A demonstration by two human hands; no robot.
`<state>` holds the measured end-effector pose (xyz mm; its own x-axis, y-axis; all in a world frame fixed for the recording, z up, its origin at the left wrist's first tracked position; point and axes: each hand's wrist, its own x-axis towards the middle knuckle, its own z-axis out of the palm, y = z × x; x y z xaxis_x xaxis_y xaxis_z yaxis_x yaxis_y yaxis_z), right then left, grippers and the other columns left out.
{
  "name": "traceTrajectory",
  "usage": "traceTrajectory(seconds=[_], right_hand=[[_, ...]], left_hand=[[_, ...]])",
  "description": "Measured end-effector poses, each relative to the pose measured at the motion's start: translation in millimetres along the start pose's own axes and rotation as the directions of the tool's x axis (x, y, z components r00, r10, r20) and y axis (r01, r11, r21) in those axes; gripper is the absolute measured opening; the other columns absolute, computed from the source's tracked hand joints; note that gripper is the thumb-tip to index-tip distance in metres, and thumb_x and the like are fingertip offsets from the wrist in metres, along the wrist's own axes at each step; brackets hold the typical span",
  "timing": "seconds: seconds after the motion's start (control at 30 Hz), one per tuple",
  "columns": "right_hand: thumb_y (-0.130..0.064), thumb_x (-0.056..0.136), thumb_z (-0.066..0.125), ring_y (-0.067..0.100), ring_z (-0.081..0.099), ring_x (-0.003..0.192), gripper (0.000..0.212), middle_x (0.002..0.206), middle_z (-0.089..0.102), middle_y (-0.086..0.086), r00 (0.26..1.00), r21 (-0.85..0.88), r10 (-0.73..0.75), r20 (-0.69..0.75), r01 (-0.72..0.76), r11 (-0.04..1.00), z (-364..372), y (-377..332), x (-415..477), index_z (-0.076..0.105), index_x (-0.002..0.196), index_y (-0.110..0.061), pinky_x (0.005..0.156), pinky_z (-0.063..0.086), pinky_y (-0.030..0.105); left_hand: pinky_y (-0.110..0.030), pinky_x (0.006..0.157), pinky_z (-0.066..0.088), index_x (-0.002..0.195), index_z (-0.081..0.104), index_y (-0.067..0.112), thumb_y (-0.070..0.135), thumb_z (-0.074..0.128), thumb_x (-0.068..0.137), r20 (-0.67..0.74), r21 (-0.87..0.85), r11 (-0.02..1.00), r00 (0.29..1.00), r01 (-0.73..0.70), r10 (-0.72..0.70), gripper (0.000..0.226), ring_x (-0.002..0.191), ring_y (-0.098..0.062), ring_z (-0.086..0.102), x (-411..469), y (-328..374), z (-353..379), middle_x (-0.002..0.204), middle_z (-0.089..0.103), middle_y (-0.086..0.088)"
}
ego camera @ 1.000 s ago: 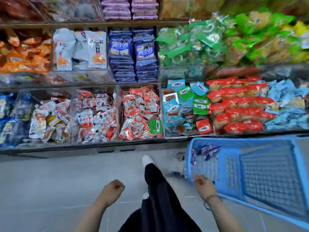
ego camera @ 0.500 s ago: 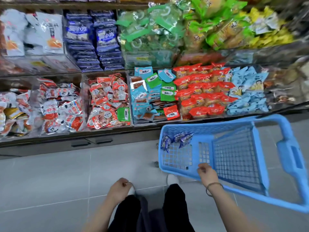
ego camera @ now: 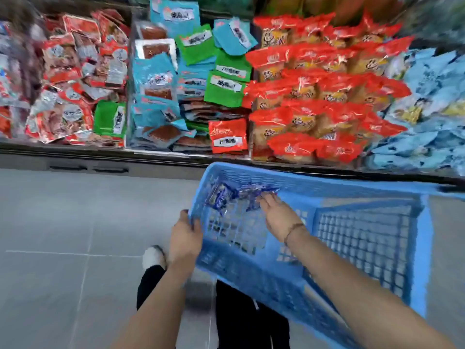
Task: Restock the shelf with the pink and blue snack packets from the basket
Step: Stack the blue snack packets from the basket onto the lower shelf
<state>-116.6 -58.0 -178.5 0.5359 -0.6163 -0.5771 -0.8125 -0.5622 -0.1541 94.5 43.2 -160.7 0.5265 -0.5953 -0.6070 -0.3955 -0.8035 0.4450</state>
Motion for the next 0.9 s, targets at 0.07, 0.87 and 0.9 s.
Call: traceTrajectory(seconds=[0.07,0.87,0.9], right_hand=[[0.003,0.085,0.045,0.025,0.011,0.143,0.071,0.156,0.007,0.007,0.998,-0.062,-0.057,-0.022,0.056,0.997,11,3,23,0.016,0.147,-0.01,0.116,0.018,0.037],[-0.005,0.07,0.075,-0.004,0.063,0.079,0.038,0.087,0.067,-0.015,0.946,0.997,0.323,0.037,-0.015,-0.071,-13,-11,-69,0.054,0.097,-0.021,0.076,0.05,0.013],[-0.006,0.069,0.074,0.005,0.066,0.081,0.04,0.089,0.07,-0.01,0.96,0.986,0.276,0.038,0.009,-0.164,-16,-18,-74,0.056,0.102,-0.018,0.078,0.052,0.019]], left_hand=[[-0.036,0.055,0.037,0.09,0.033,0.018,0.024,0.039,0.098,-0.124,0.065,0.996,0.99,-0.054,0.062,0.011,0.058,-0.032,0.046,-2,-9,10,0.066,0.049,-0.007],[-0.03,0.111,0.031,0.142,0.036,0.014,0.033,0.071,0.081,0.024,-0.387,0.888,0.96,-0.248,0.279,0.074,0.132,-0.008,0.037,-87,30,6,0.142,0.042,0.004],[-0.031,0.11,0.034,0.141,0.038,0.016,0.029,0.074,0.078,0.133,-0.495,0.855,0.959,-0.155,0.251,0.073,0.128,-0.007,0.044,-91,39,8,0.139,0.048,0.004]])
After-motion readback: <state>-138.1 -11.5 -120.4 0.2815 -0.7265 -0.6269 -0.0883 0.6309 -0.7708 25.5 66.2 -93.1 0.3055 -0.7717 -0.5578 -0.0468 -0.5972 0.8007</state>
